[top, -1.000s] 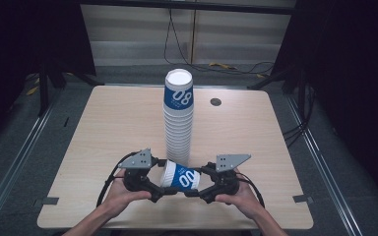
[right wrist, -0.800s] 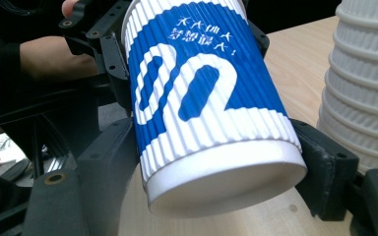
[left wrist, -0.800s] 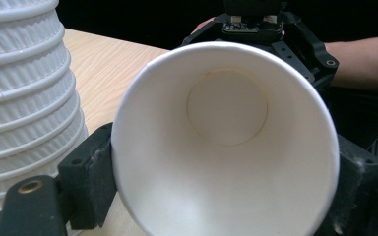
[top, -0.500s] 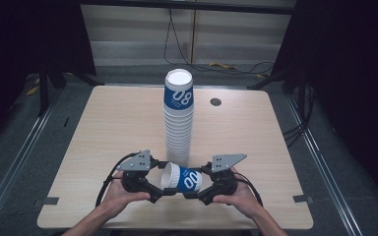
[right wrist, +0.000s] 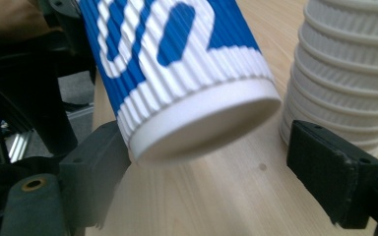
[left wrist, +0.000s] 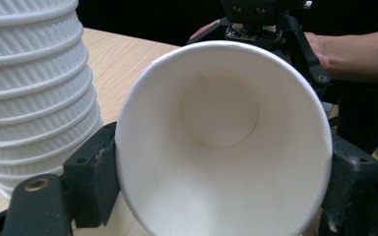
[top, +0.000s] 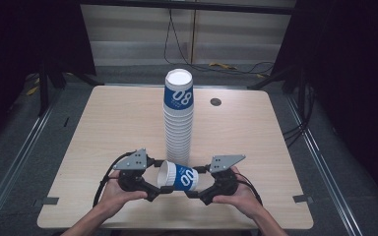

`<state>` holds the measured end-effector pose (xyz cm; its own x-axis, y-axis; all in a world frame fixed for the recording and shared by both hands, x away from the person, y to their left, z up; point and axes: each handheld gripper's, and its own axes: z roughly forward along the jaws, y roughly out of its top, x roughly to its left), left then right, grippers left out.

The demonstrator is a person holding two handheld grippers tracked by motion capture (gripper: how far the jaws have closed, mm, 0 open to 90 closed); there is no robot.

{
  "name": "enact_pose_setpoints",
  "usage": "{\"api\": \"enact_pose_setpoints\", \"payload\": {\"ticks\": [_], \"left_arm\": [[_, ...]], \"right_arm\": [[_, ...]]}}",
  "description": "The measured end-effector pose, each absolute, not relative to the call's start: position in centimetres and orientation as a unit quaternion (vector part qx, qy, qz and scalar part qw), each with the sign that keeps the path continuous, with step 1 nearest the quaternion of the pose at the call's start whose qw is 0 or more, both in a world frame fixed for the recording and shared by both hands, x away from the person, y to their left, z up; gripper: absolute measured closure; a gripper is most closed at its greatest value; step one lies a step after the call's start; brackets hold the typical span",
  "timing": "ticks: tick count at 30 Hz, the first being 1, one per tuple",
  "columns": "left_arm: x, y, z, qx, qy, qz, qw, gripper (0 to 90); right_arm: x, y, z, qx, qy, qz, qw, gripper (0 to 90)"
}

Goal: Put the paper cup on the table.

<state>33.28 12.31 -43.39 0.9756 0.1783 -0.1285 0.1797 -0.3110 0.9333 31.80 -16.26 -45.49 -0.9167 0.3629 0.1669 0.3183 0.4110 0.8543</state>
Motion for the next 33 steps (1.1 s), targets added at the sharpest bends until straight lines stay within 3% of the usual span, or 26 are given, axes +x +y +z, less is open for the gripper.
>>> {"api": "enact_pose_setpoints", "payload": {"ticks": [33], "left_arm": [[36.5, 17.7, -42.9, 0.842, 0.174, 0.007, 0.510, 17.5]], "right_arm": [[32.1, -20.6, -45.4, 0.287, 0.808, 0.508, 0.083, 19.9]]}}
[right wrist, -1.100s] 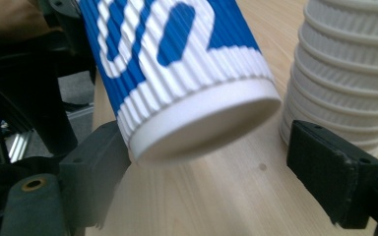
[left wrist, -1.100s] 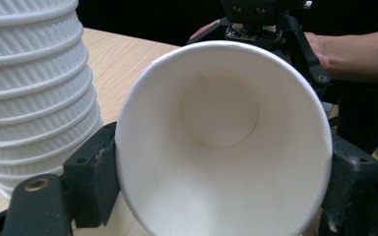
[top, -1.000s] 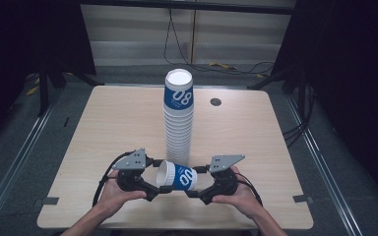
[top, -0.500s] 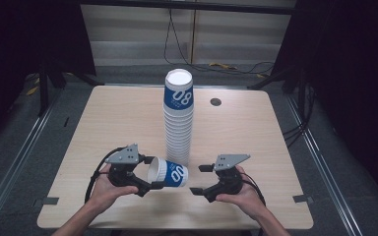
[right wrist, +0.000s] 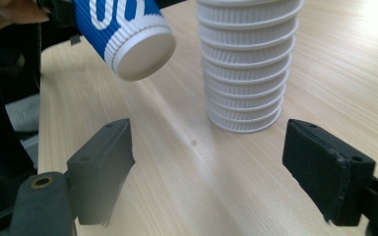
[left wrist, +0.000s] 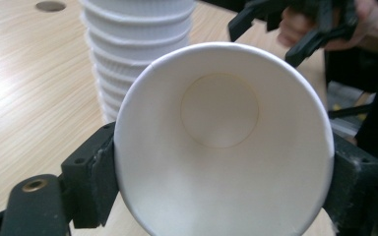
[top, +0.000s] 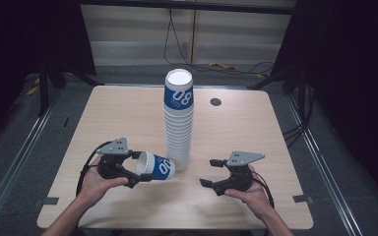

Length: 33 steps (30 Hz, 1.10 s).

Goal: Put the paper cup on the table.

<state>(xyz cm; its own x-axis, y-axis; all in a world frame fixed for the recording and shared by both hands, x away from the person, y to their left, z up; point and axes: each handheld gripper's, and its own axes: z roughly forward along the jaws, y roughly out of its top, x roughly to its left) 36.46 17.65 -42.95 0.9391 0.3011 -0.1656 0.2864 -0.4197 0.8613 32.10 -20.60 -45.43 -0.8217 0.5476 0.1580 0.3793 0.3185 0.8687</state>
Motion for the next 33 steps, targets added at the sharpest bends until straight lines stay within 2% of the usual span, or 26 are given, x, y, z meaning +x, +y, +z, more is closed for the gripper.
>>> {"api": "enact_pose_setpoints", "payload": {"ticks": [7, 13, 23, 33], "left_arm": [[36.7, 18.7, -42.6, 0.847, 0.216, 0.059, 0.482, 17.5], [37.5, 20.0, -41.5, 0.850, 0.238, 0.081, 0.462, 17.5], [39.6, 21.4, -41.3, 0.856, 0.289, 0.091, 0.419, 17.2], [41.5, 21.9, -40.8, 0.879, 0.300, 0.104, 0.355, 16.9]], "right_arm": [[32.0, -20.9, -45.6, 0.297, 0.805, 0.504, 0.095, 21.9], [32.3, -21.0, -45.8, 0.304, 0.804, 0.502, 0.099, 20.7], [32.2, -20.9, -45.8, 0.306, 0.809, 0.492, 0.098, 18.1], [32.1, -21.1, -46.0, 0.311, 0.809, 0.489, 0.099, 17.5]]}}
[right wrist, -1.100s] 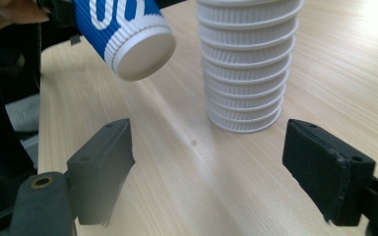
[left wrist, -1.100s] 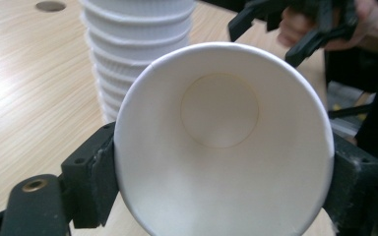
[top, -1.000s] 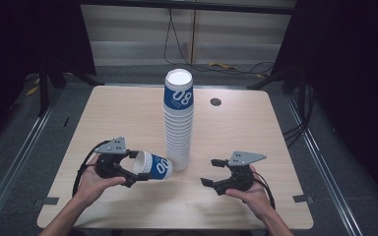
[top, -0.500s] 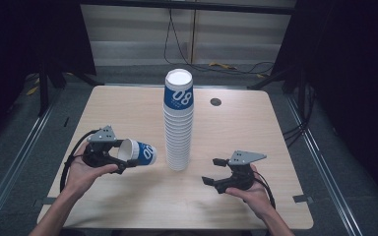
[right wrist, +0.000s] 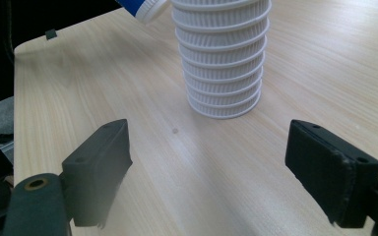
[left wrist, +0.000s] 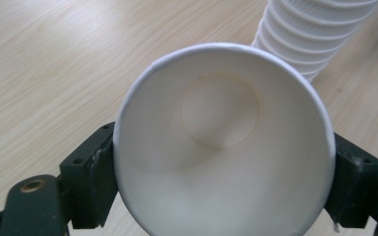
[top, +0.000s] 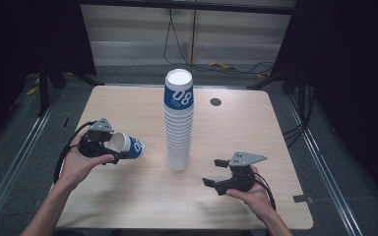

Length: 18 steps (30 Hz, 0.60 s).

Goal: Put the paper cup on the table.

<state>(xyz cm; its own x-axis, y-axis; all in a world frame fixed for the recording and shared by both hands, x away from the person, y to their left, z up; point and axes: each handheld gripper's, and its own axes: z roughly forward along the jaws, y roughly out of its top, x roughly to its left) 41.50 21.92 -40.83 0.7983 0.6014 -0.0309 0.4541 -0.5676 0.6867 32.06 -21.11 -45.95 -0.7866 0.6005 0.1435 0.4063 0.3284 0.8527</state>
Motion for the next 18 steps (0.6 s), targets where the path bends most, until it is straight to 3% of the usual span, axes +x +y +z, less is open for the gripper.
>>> {"api": "enact_pose_setpoints", "payload": {"ticks": [18], "left_arm": [[44.8, 20.9, -41.1, 0.910, 0.314, 0.099, 0.250, 16.7]], "right_arm": [[32.2, -21.2, -46.2, 0.320, 0.807, 0.486, 0.099, 16.0]]}}
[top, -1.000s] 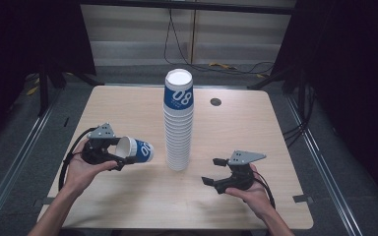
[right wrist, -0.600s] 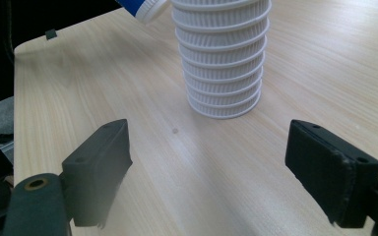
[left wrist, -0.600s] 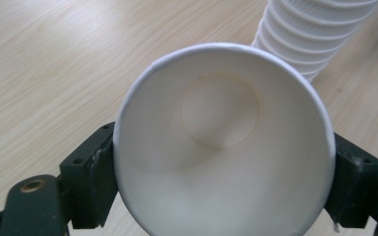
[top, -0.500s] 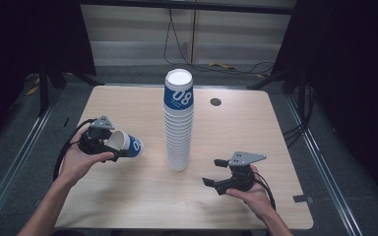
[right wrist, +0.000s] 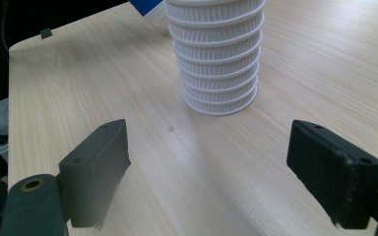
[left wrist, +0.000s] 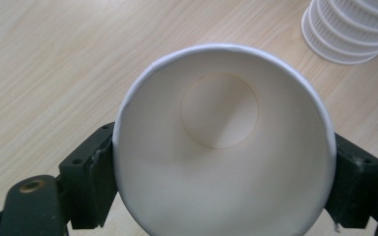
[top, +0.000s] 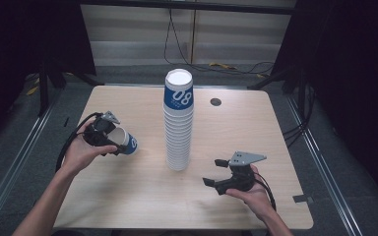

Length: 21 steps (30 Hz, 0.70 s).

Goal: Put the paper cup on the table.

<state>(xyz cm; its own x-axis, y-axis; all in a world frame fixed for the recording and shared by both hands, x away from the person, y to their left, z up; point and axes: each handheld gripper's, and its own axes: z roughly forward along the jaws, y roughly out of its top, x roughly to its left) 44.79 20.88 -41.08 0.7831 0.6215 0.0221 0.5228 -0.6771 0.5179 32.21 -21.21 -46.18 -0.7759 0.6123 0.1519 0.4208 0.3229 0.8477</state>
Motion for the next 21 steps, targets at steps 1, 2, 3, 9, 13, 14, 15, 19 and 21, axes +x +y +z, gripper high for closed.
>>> {"api": "enact_pose_setpoints", "payload": {"ticks": [1, 2, 3, 9, 13, 14, 15, 19, 21], "left_arm": [[44.9, 20.8, -41.1, 0.913, 0.310, 0.109, 0.242, 16.6], [45.0, 20.7, -41.1, 0.914, 0.310, 0.110, 0.238, 16.7], [45.1, 20.6, -41.1, 0.916, 0.310, 0.101, 0.236, 16.6], [45.4, 19.5, -41.3, 0.934, 0.296, 0.080, 0.183, 16.3], [45.7, 19.1, -41.8, 0.939, 0.293, 0.091, 0.155, 16.1], [45.8, 19.1, -42.0, 0.942, 0.289, 0.089, 0.148, 16.1], [45.9, 19.0, -42.0, 0.940, 0.291, 0.088, 0.152, 15.5], [46.2, 18.8, -42.1, 0.939, 0.296, 0.088, 0.153, 15.3], [46.4, 18.5, -42.1, 0.941, 0.290, 0.091, 0.149, 15.0]], "right_arm": [[32.2, -21.2, -46.2, 0.320, 0.807, 0.486, 0.099, 15.9], [32.2, -21.2, -46.2, 0.320, 0.808, 0.485, 0.100, 15.8], [32.2, -21.2, -46.2, 0.319, 0.807, 0.486, 0.101, 15.8], [32.1, -21.2, -46.1, 0.317, 0.806, 0.489, 0.099, 15.2], [32.1, -21.2, -46.1, 0.318, 0.806, 0.489, 0.100, 15.2], [32.1, -21.3, -46.1, 0.318, 0.806, 0.488, 0.100, 15.2], [32.1, -21.3, -46.1, 0.318, 0.806, 0.488, 0.101, 15.2], [32.1, -21.2, -46.2, 0.318, 0.806, 0.490, 0.097, 14.8], [32.1, -21.1, -46.2, 0.317, 0.806, 0.490, 0.096, 14.8]]}}
